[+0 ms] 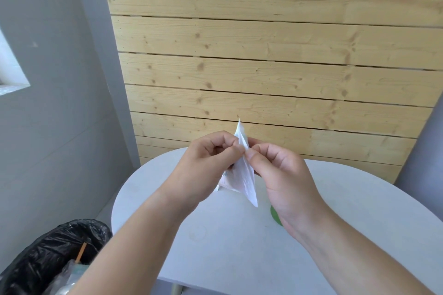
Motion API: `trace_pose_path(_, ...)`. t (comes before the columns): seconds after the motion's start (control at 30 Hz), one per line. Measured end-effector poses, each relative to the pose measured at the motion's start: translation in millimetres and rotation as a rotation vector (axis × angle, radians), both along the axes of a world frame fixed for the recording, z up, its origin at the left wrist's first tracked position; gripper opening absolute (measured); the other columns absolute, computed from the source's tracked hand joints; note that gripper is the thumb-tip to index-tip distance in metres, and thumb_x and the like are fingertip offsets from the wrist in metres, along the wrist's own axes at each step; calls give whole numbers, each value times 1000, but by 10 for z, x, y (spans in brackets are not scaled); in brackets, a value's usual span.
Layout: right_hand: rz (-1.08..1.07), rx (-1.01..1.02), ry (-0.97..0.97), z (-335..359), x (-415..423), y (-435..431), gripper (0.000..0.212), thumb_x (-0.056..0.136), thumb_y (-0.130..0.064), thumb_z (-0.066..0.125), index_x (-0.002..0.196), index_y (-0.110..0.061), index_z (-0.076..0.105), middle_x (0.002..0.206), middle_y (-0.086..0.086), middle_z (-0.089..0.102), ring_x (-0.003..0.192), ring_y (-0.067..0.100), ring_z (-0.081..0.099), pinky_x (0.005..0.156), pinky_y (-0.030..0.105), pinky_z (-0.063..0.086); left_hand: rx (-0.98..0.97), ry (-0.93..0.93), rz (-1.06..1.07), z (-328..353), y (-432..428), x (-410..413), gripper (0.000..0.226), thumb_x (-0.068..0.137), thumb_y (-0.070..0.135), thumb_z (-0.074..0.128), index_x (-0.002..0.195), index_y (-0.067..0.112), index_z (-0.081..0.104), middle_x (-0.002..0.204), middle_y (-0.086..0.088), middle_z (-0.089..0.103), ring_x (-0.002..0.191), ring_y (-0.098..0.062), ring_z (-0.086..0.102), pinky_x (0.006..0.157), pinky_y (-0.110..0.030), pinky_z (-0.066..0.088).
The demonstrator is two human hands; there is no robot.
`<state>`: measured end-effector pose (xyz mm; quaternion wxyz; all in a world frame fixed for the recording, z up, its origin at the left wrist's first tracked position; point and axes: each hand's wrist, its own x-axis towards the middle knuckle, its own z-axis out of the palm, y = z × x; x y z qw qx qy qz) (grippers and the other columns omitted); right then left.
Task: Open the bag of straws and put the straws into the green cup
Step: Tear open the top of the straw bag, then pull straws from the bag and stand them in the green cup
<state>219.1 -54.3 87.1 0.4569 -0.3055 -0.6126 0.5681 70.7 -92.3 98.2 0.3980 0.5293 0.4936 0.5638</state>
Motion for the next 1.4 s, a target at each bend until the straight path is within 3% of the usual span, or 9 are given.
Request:
trace_pose_path(0.13, -39, 3, 2, -41, -10, 15, 20, 96, -16, 61, 82, -6, 71, 119, -12, 73, 111, 10, 69, 95, 35, 51, 1, -7, 7, -18, 11, 13, 17, 89, 26, 64, 75, 17, 67, 86, -7, 71, 81, -25, 56, 82, -42, 46)
trace_pose_path(0.33, -112, -19, -20, -50, -11, 50, 22, 95, -19, 60, 78, -15, 73, 114, -10, 75, 105, 16, 71, 94, 42, 53, -9, -25, 44, -34, 32, -12, 15, 86, 25, 64, 72, 20, 65, 87, -24, 61, 81, -25, 53, 83, -45, 43)
trace_pose_path(0.43, -208, -77, 8, -12, 66, 163, 19, 96, -17, 58, 82, -12, 69, 108, 4, 76, 91, 22, 74, 96, 51, 54, 4, -38, 87, -27, 37, -104, 18, 83, 22, 62, 65, 23, 64, 80, -7, 61, 77, -17, 56, 85, -34, 48)
trace_pose_path(0.53, -197, -35, -33, 22, 82, 182, 13, 92, -19, 61, 82, -11, 61, 100, -5, 77, 91, 19, 73, 91, 46, 56, -11, -31, 69, -57, 51, -105, 18, 82, 22, 64, 65, 24, 64, 81, -7, 62, 80, -19, 58, 88, -36, 50)
trace_pose_path(0.67, -205, 183, -116, -2, 38, 136, 5, 90, -22, 70, 91, -20, 66, 100, -10, 75, 97, 7, 67, 77, 21, 52, -24, -12, 50, -82, 77, -39, 14, 84, 25, 66, 71, 18, 67, 82, -12, 64, 80, -24, 57, 94, -52, 52)
trace_pose_path(0.83, -229, 276, -154, 15, 67, 144, 3, 92, -24, 70, 93, -25, 73, 89, -12, 76, 88, 5, 69, 71, 27, 53, -27, -17, 69, -95, 75, -23, 15, 84, 27, 67, 72, 19, 69, 81, -11, 63, 78, -23, 56, 86, -44, 49)
trace_pose_path(1.0, -268, 132, -25, 65, 88, 177, 12, 96, -16, 63, 87, -14, 70, 70, -7, 72, 61, 6, 65, 47, 20, 48, -28, -49, 106, -115, 74, 47, 27, 81, 42, 71, 76, 17, 64, 78, -6, 56, 76, -18, 53, 83, -34, 50)
trace_pose_path(1.27, -244, -166, 165, 155, 217, 331, 16, 101, -17, 55, 89, -11, 64, 95, 13, 72, 82, 20, 73, 63, 37, 60, -419, -121, 171, -238, 153, -37, 63, 85, 73, 60, 73, 12, 62, 74, -5, 63, 67, -21, 66, 79, -40, 62)
trace_pose_path(1.4, -123, -252, 333, 214, 268, 358, 13, 102, -16, 53, 91, -11, 59, 94, 13, 70, 82, 23, 72, 65, 39, 59, -550, -288, 113, -261, 161, 17, 78, 83, 77, 58, 96, 2, 72, 86, -14, 76, 82, -29, 76, 84, -47, 64)
